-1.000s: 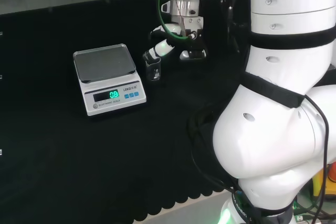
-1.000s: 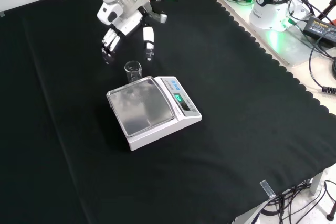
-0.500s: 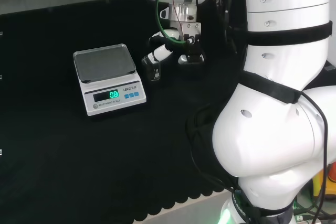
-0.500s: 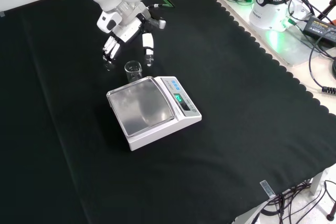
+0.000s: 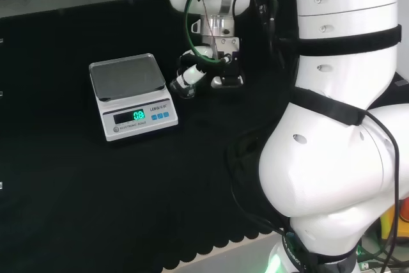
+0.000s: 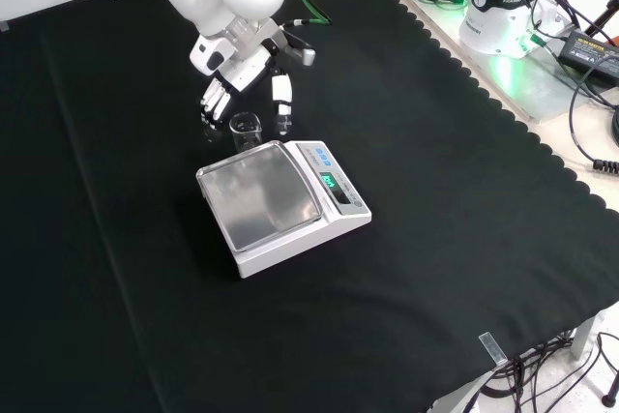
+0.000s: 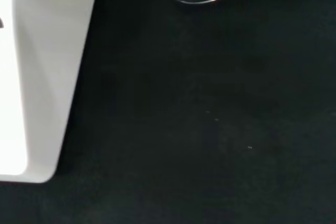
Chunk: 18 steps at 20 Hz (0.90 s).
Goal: Pick up the beaker.
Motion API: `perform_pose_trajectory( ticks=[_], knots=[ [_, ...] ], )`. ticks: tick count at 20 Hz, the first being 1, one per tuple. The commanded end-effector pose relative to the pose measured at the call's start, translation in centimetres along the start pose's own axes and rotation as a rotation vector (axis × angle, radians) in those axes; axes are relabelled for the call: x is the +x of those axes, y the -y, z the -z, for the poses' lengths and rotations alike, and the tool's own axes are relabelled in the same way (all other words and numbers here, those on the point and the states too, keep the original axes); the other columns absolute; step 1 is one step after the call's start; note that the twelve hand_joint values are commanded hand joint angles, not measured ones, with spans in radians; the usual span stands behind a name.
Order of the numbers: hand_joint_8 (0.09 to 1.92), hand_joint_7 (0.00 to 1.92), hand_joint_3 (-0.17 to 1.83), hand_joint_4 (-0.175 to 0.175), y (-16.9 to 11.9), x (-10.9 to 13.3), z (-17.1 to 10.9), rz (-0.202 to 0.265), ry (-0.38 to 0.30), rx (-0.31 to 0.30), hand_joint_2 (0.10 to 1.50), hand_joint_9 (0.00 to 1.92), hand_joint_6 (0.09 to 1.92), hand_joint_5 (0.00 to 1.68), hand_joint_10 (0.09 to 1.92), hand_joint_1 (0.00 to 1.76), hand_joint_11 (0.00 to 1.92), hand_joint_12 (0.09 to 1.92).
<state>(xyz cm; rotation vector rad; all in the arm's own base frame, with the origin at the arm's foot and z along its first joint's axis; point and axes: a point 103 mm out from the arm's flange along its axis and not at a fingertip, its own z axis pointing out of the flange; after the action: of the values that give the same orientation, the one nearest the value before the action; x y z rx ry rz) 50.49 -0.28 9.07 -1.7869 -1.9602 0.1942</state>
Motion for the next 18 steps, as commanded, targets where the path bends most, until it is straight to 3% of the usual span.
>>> perform_pose_trajectory(
  ticks=[1, 7, 13, 18],
  knots=[
    [0.8, 0.19, 0.03, -0.054, 0.0, -1.7, -0.7, 0.018, -0.006, -0.038, 0.78, 0.15, 0.09, 0.38, 0.91, 0.67, 0.33, 1.43],
    [0.78, 0.4, 0.06, -0.038, -0.5, -1.2, -0.9, 0.017, 0.038, -0.068, 0.8, 0.38, 0.19, 0.54, 0.78, 0.78, 0.51, 1.32],
    [0.75, 0.64, 0.17, -0.024, -0.4, -0.8, -0.9, 0.019, 0.056, -0.143, 0.77, 0.68, 0.7, 0.59, 0.64, 0.86, 0.74, 1.21],
    [0.73, 0.84, 0.39, -0.041, -0.4, -0.5, -0.7, 0.005, 0.066, -0.199, 0.69, 0.9, 0.73, 0.83, 0.51, 0.93, 0.97, 1.07]
  ],
)
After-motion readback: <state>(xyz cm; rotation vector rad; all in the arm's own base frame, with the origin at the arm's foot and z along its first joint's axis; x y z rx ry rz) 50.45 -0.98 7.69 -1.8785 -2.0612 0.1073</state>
